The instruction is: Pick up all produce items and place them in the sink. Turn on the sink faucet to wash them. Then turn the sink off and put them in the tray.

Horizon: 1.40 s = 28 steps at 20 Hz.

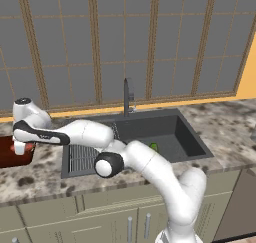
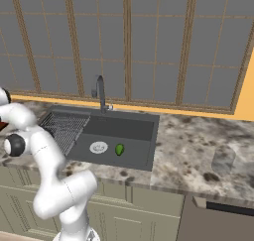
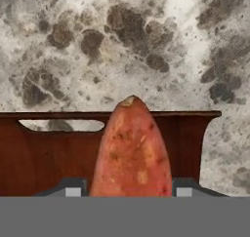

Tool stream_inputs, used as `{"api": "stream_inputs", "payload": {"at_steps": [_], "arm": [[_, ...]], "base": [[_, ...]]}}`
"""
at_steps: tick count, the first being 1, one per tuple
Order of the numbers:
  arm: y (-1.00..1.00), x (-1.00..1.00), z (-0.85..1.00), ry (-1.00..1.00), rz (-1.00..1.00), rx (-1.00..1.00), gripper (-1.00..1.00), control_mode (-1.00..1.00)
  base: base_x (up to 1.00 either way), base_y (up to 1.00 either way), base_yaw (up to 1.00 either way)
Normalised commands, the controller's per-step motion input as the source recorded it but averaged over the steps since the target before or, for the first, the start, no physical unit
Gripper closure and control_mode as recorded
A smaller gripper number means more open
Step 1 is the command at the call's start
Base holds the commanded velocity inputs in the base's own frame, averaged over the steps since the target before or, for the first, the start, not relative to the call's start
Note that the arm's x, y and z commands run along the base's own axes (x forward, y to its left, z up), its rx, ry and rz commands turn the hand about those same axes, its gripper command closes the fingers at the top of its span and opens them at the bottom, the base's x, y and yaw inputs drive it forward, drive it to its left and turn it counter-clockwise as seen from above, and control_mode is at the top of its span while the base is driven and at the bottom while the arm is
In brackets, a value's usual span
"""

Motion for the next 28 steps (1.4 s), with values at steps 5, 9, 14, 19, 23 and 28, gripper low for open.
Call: {"api": "stream_inputs", "payload": {"at_steps": [5,9,14,19,23,28], "arm": [[-0.46,-0.19,0.51,0.00,0.00,0.00,-1.00,-1.00],[-0.99,-0.80,0.46,0.00,0.00,0.00,-1.00,-1.00],[-1.00,-1.00,0.11,0.00,0.00,0.00,-1.00,-1.00],[-1.00,-1.00,0.05,0.00,0.00,0.00,-1.00,-1.00],[-1.00,-0.94,0.04,0.00,0.00,0.00,-1.00,-1.00],[-1.00,-0.44,0.21,0.00,0.00,0.03,-1.00,-1.00]], "base": [[0.00,0.00,0.00],[0.00,0.00,0.00],[0.00,0.00,0.00],[0.00,0.00,0.00],[0.00,0.00,0.00],[0.00,0.00,0.00]]}}
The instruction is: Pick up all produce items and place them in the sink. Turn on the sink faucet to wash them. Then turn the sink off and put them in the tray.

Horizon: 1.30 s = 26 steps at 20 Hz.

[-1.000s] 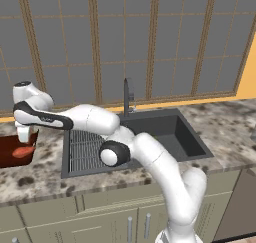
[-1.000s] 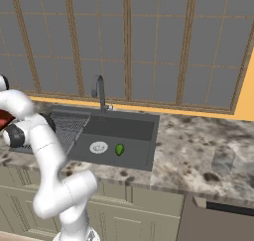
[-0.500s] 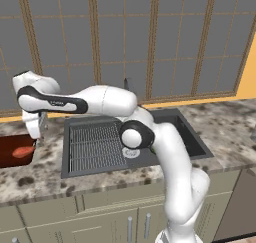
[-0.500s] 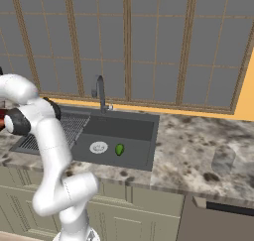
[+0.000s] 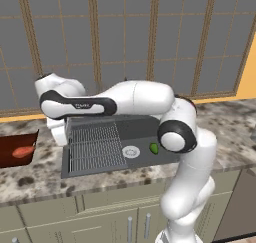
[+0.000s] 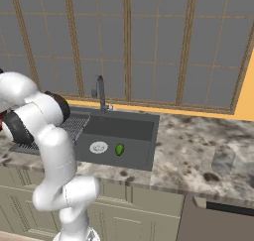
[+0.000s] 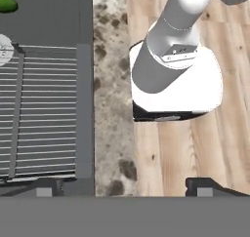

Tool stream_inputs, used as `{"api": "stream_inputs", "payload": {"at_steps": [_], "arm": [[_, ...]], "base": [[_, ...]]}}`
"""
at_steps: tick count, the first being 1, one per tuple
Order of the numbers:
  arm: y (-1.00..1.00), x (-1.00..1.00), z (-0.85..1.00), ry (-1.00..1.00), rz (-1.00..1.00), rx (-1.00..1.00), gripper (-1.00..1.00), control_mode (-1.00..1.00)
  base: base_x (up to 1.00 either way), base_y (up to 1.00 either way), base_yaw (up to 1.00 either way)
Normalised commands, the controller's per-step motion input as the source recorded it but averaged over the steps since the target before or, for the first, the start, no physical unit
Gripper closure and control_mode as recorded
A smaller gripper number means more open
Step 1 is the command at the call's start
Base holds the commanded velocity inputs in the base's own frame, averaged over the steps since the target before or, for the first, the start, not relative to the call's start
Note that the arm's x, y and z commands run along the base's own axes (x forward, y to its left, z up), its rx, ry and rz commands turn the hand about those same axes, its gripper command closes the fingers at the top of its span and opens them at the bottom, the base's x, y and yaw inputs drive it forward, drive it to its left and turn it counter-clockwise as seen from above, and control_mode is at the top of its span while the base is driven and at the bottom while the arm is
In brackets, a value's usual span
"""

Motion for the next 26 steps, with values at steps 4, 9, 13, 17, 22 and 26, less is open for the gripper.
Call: {"api": "stream_inputs", "payload": {"at_steps": [4,9,13,17,22,26], "arm": [[-1.00,-0.11,0.19,0.00,0.00,0.06,-1.00,-1.00],[-1.00,0.00,0.16,0.00,0.00,0.04,-1.00,-1.00],[-1.00,0.08,0.17,0.02,-0.06,0.04,-1.00,-1.00],[-1.00,0.27,0.09,0.06,-0.13,0.05,-1.00,-1.00],[-1.00,0.42,0.00,0.11,-0.24,0.05,-1.00,-1.00],[-1.00,0.48,0.00,0.12,-0.28,0.05,-1.00,-1.00]], "base": [[0.00,0.00,0.00],[0.00,0.00,0.00],[0.00,0.00,0.00],[0.00,0.00,0.00],[0.00,0.00,0.00],[0.00,0.00,0.00]]}}
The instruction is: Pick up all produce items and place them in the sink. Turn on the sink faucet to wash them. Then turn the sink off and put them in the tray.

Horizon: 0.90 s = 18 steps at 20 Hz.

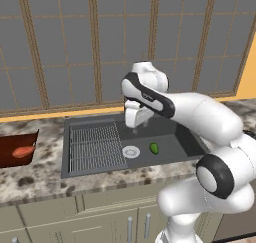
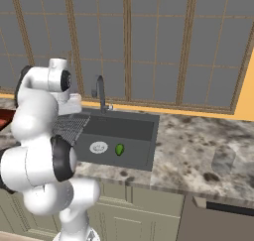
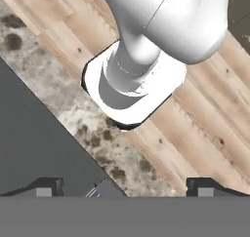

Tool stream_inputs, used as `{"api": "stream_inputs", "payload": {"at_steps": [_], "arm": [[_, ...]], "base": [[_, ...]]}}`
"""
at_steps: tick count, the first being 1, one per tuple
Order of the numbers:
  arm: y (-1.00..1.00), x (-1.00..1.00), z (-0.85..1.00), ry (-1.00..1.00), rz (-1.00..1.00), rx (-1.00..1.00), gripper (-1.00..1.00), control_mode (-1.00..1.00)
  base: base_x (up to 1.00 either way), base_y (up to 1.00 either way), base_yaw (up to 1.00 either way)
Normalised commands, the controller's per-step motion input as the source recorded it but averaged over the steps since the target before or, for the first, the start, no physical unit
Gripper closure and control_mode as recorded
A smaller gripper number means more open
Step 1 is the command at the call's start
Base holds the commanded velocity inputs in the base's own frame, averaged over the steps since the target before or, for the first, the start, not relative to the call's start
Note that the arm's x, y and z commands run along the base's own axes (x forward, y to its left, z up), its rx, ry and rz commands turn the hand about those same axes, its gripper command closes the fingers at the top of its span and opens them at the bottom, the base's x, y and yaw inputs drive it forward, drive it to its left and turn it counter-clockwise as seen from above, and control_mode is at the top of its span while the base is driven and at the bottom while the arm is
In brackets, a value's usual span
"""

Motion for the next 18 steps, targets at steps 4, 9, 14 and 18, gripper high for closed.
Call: {"api": "stream_inputs", "payload": {"at_steps": [4,9,14,18], "arm": [[-1.00,0.51,-0.03,0.12,-0.26,0.06,-1.00,-1.00],[-0.99,0.69,-0.42,0.12,-0.18,0.02,-1.00,-1.00],[-0.80,0.64,-0.81,0.04,-0.11,0.00,-1.00,-1.00],[-0.33,0.58,-0.87,0.00,-0.03,-0.02,-1.00,-1.00]], "base": [[0.00,0.00,0.00],[0.00,0.00,0.00],[0.00,0.00,0.00],[0.00,0.00,0.00]]}}
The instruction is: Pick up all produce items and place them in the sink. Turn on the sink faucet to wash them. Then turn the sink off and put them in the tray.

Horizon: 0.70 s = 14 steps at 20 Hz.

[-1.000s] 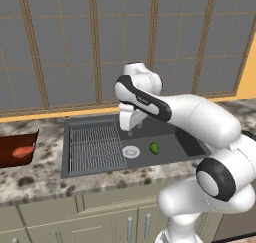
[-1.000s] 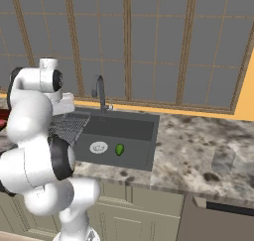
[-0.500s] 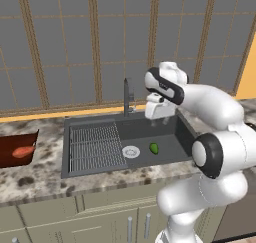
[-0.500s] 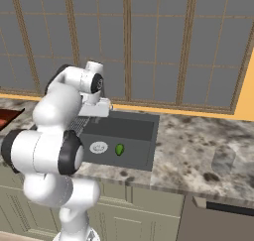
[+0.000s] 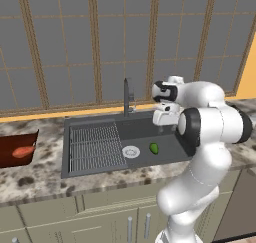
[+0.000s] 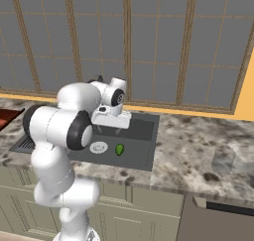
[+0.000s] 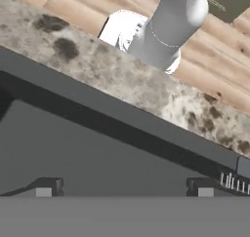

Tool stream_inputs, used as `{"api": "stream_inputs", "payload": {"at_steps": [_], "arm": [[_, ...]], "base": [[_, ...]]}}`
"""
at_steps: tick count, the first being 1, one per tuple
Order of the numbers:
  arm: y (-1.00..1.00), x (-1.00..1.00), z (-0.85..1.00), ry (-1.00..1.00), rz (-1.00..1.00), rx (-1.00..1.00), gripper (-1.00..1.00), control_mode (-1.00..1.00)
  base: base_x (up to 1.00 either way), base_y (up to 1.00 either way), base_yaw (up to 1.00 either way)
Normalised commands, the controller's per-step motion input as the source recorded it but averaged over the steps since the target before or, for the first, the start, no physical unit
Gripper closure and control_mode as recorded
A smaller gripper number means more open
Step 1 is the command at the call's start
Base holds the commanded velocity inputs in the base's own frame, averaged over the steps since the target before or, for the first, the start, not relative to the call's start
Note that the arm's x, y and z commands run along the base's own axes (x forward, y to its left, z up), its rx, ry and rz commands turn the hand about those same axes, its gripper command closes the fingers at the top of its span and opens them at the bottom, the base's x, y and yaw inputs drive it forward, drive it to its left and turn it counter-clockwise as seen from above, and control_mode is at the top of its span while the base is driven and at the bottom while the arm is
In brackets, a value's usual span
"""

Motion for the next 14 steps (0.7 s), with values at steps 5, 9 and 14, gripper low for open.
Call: {"api": "stream_inputs", "payload": {"at_steps": [5,9,14], "arm": [[-0.14,0.51,-0.75,0.00,0.00,-0.02,-1.00,-1.00],[-0.13,0.48,-0.63,0.00,0.00,-0.01,-1.00,-1.00],[-0.10,0.42,-0.62,0.00,0.00,-0.01,-1.00,-1.00]], "base": [[0.00,0.00,0.00],[0.00,0.00,0.00],[0.00,0.00,0.00]]}}
